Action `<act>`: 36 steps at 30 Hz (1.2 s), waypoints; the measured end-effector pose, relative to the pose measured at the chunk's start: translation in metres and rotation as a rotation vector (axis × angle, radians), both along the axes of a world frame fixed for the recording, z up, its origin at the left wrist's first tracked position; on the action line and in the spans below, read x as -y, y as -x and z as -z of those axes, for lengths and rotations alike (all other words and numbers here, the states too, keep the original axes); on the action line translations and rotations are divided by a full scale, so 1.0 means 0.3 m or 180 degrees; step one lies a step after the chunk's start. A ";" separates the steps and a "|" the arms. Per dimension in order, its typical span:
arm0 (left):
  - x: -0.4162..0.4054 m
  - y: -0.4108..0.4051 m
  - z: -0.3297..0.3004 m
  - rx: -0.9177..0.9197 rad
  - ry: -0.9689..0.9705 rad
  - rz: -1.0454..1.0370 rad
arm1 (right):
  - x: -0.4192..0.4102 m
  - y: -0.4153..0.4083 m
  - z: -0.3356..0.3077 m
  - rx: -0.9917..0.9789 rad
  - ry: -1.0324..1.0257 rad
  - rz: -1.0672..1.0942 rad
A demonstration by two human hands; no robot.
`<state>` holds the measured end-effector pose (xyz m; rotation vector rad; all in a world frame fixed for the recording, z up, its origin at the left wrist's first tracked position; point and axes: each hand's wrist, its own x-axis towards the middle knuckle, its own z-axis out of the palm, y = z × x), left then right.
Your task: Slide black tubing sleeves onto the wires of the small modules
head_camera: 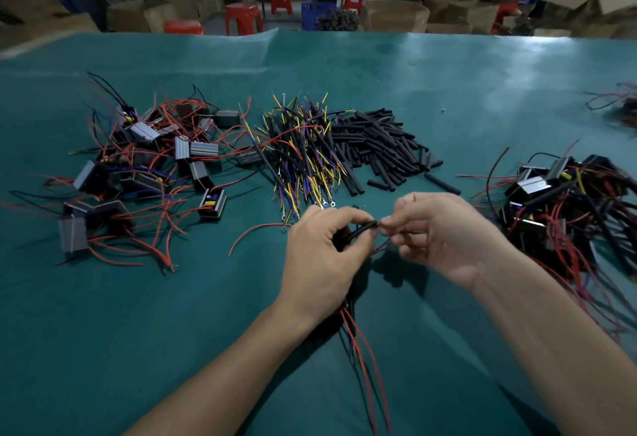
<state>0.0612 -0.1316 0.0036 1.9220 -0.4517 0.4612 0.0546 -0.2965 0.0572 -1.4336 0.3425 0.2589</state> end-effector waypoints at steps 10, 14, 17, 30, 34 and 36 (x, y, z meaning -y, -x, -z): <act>-0.004 -0.025 0.018 -0.0863 0.0954 0.0393 | 0.021 0.014 0.018 0.2964 0.3259 -0.0400; -0.005 -0.026 0.017 -0.0866 0.0987 0.0459 | 0.016 0.005 0.032 0.3202 0.3703 -0.0415; -0.007 -0.026 0.019 -0.0865 0.0926 0.0457 | 0.006 0.006 0.035 0.3049 0.3761 -0.0518; -0.005 -0.026 0.022 -0.0697 0.0570 0.0217 | -0.006 -0.018 0.022 -0.0295 -0.0230 -0.0507; -0.006 -0.030 0.018 -0.0833 0.0698 0.0275 | 0.014 -0.004 0.026 0.1225 0.1605 -0.0630; -0.005 -0.028 0.018 -0.0894 0.0783 0.0298 | 0.032 0.001 0.023 0.1980 0.2639 -0.0617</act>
